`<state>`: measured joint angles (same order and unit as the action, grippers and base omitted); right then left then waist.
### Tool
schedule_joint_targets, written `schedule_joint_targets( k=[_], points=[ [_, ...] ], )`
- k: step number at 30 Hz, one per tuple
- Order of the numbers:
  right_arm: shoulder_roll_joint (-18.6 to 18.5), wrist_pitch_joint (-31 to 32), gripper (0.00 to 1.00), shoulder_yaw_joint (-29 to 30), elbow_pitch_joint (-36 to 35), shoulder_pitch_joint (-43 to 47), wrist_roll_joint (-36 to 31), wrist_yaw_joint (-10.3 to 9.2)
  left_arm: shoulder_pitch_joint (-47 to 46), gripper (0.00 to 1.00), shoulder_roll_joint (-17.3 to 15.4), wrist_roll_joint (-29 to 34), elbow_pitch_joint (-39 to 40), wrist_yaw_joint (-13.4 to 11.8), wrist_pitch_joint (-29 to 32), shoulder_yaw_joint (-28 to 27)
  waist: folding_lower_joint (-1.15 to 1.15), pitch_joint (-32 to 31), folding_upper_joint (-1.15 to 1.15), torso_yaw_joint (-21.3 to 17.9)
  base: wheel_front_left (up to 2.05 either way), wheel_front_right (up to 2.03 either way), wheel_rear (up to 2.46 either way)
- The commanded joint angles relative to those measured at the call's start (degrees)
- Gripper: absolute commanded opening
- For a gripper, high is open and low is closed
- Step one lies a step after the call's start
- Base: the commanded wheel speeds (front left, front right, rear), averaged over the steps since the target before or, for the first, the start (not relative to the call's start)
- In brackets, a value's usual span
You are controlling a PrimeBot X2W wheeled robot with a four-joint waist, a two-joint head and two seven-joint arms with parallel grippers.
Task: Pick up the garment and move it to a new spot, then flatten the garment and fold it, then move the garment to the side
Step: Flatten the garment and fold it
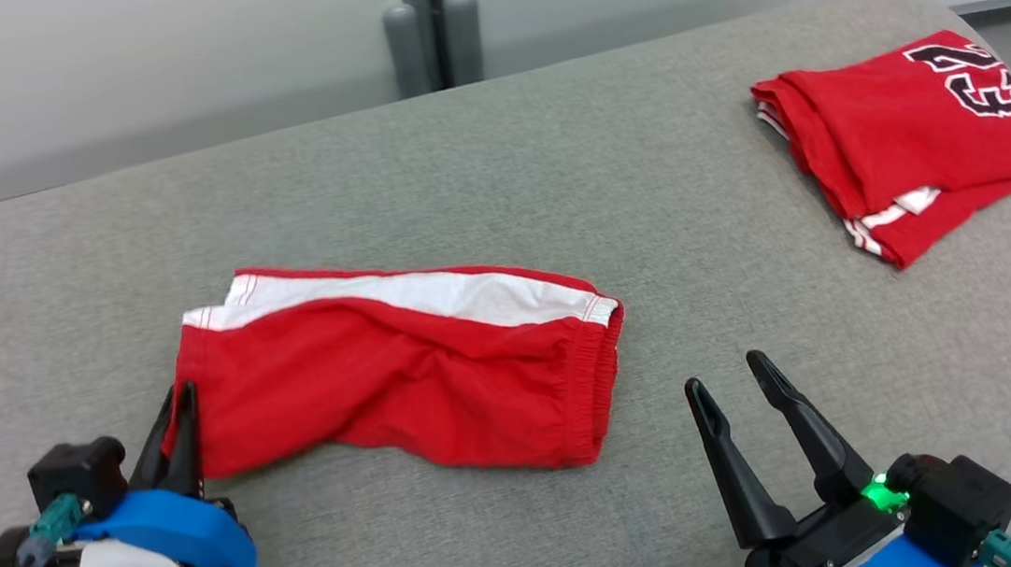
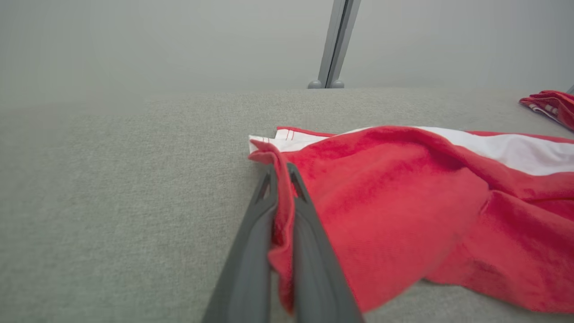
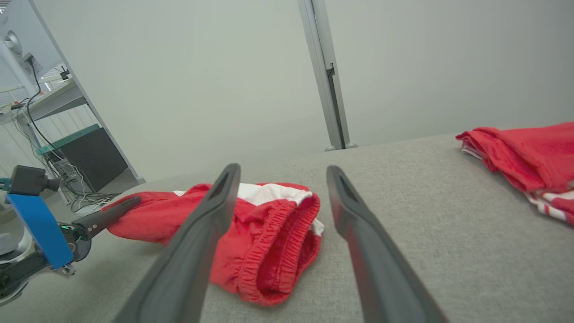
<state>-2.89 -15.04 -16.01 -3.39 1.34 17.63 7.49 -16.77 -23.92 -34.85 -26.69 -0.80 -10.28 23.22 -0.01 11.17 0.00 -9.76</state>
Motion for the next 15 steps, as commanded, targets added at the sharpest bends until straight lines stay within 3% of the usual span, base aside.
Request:
schedule_joint_targets(
  k=[1,9,14,15],
  points=[
    [0.0,0.0,1.0,0.1,0.1,0.9,-0.3,0.0,1.9,0.0,-0.2,-0.6,1.8,-0.9,-0.1,-0.4,0.01,-0.4,0.0,0.7,0.0,0.0,0.0],
    [0.0,0.8,1.0,1.4,-0.4,3.0,-0.7,0.0,10.5,0.0,-1.4,-1.7,12.4,-5.6,0.3,-1.8,0.01,-2.1,0.0,3.0,0.0,0.0,0.0],
    [0.0,1.2,1.0,1.8,-0.3,3.8,-0.5,0.0,13.3,0.0,-1.5,-2.5,15.2,-7.0,1.0,-2.0,0.01,-2.7,0.0,3.7,0.0,0.0,0.0],
    [0.0,1.4,1.0,1.6,-0.2,3.9,-0.4,0.0,13.4,0.85,-1.4,-2.4,15.3,-7.2,1.0,-1.9,0.01,-2.8,0.0,3.7,0.0,0.0,0.0]
  ],
)
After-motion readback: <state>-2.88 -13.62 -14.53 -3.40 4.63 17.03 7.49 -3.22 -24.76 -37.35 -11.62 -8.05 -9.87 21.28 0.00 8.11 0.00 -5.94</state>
